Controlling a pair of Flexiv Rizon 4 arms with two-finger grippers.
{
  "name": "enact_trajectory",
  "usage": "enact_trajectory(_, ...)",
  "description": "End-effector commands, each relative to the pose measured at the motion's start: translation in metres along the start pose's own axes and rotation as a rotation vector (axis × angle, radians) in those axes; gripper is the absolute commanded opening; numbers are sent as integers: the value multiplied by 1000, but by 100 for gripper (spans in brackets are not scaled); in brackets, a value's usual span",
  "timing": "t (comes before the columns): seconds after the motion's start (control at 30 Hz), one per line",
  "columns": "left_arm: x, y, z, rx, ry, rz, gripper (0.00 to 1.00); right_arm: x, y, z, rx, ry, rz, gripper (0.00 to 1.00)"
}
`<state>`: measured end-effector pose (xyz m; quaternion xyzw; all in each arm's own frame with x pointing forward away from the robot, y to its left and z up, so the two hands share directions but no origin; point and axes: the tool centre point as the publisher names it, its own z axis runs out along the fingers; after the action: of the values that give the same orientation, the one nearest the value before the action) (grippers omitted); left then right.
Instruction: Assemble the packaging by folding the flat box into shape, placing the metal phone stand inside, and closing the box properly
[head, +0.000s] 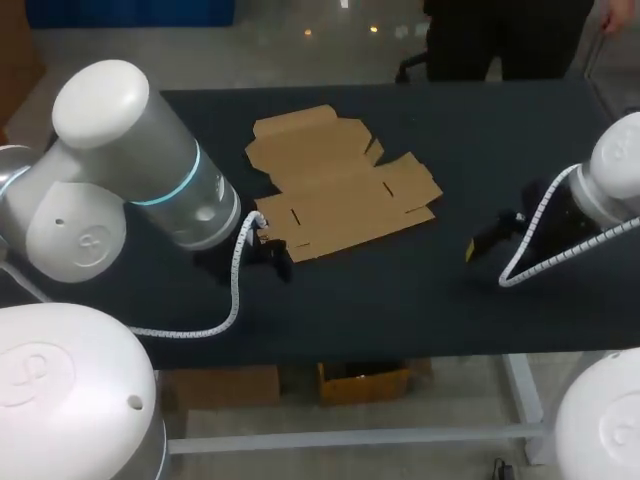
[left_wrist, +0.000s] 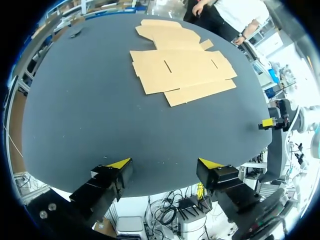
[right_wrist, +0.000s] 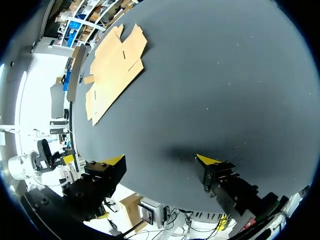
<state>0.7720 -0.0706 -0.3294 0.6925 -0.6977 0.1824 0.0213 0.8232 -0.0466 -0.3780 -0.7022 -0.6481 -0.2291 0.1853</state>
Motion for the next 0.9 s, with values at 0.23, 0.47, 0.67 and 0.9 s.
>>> enact_trajectory(0.23, 3, -4, 1, -1, 5, 1, 100, 6, 5, -3, 9, -2, -23, 100)
enact_trajectory(0.47, 4, -14, 1, -7, 12, -14, 100, 8, 10, -6, 13, -5, -24, 100)
enact_trajectory(0.67, 4, -14, 1, -7, 12, -14, 100, 8, 10, -6, 13, -5, -24, 100)
enact_trajectory(0.9, 4, -14, 1, -7, 12, -14, 100, 8, 10, -6, 13, -5, -24, 100)
